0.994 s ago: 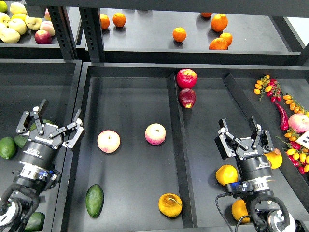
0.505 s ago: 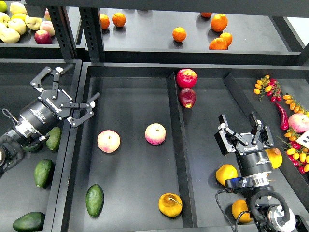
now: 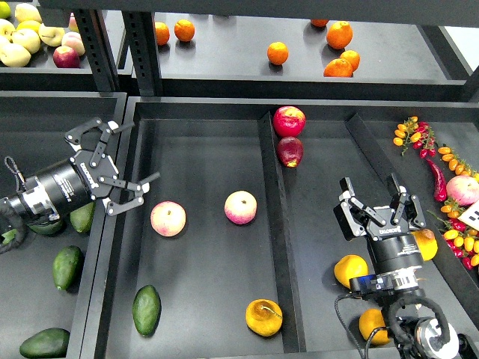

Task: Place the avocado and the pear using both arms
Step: 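Swing the left gripper over the middle bin toward the green avocado, then lower the left gripper onto the green avocado in the middle bin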

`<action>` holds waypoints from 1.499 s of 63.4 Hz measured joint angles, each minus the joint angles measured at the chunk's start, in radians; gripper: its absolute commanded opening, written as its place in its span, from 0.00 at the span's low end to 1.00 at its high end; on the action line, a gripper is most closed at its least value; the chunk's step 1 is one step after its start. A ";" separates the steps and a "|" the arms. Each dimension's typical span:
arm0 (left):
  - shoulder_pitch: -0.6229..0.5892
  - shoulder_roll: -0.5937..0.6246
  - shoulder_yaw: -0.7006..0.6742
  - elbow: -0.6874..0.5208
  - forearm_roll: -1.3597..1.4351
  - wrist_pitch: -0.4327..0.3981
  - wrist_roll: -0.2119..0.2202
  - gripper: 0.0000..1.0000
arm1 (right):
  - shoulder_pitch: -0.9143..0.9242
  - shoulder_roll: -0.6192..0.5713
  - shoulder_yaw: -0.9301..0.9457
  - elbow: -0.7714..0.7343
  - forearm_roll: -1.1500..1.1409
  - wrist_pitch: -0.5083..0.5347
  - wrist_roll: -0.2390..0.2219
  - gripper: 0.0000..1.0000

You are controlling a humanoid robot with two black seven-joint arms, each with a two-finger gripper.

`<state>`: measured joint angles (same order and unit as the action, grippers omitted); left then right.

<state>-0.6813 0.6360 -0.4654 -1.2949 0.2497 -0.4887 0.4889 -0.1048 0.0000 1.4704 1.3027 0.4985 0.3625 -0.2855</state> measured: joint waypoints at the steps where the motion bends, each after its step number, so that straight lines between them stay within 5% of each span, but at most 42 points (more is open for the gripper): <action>1: -0.014 0.000 0.017 0.000 0.001 0.000 0.000 0.99 | 0.002 0.000 0.000 0.000 0.000 -0.002 0.000 1.00; 20: -0.352 -0.029 0.503 0.001 0.003 0.000 0.000 0.99 | 0.100 0.000 0.030 0.001 -0.003 -0.189 0.008 1.00; 31: -0.441 -0.077 0.710 0.004 -0.002 0.000 0.000 0.99 | 0.164 0.000 0.069 -0.004 -0.006 -0.251 0.009 1.00; 49: -0.492 -0.165 0.816 0.017 -0.018 0.015 0.000 0.99 | 0.209 0.000 0.092 -0.005 -0.007 -0.286 0.009 1.00; 76: -0.611 -0.356 0.992 0.017 -0.178 0.313 0.000 0.98 | 0.212 0.000 0.097 -0.005 -0.006 -0.286 0.009 1.00; 95: -0.622 -0.401 1.030 0.019 -0.278 0.418 0.000 0.98 | 0.212 0.000 0.097 -0.003 -0.005 -0.284 0.009 1.00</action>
<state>-1.3035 0.2354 0.5651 -1.2754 -0.0279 -0.0707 0.4886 0.1074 0.0000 1.5678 1.2992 0.4937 0.0781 -0.2761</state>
